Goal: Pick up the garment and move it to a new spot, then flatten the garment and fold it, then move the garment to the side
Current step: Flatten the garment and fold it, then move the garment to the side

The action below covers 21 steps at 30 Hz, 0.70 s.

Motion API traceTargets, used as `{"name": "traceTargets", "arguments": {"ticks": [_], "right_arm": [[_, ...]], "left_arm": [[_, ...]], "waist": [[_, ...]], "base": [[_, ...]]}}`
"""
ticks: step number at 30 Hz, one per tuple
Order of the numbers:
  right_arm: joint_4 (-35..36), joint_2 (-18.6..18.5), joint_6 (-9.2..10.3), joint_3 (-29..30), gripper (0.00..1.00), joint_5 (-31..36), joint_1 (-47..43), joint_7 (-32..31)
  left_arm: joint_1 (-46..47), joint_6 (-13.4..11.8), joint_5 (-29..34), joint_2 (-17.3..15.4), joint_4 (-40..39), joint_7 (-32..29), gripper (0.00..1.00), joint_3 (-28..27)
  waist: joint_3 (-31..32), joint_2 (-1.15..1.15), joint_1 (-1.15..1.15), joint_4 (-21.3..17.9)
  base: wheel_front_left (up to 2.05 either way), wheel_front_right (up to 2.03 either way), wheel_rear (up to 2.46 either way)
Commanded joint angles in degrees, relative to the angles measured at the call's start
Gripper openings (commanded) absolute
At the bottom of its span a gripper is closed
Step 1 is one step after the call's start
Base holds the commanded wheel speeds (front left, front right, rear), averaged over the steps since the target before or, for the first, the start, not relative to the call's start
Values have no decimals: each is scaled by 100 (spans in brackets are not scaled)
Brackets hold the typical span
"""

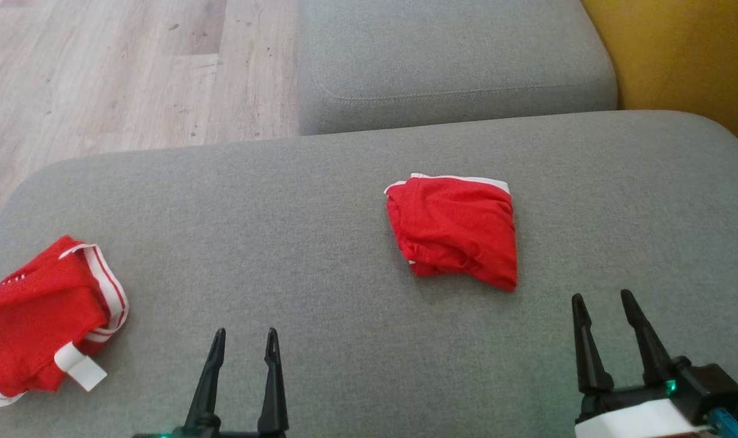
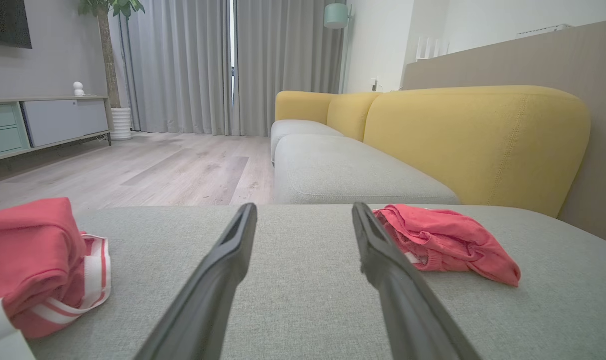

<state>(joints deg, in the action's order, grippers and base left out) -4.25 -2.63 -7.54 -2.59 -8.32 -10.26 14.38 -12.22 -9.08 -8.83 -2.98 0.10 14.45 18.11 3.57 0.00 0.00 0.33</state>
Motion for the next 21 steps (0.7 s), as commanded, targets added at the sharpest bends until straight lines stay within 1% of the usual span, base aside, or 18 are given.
{"name": "traceTargets", "arguments": {"ticks": [1, 5, 21], "right_arm": [[218, -31, 5, -70, 100, 68, 140, 62], [202, -27, 5, 15, 100, 97, 126, 62], [136, -25, 5, -3, 100, 72, 111, 62]], "left_arm": [[172, -30, 70, 11, -152, 55, 100, -172], [159, -38, 53, 11, -140, 55, 100, -183], [153, -48, 54, 11, -81, 55, 100, -180]], "waist": [[4, 0, 0, 11], [13, 0, 0, 26], [51, 0, 0, 4]], "base": [[0, 0, 0], [0, 0, 0], [0, 0, 0]]}}
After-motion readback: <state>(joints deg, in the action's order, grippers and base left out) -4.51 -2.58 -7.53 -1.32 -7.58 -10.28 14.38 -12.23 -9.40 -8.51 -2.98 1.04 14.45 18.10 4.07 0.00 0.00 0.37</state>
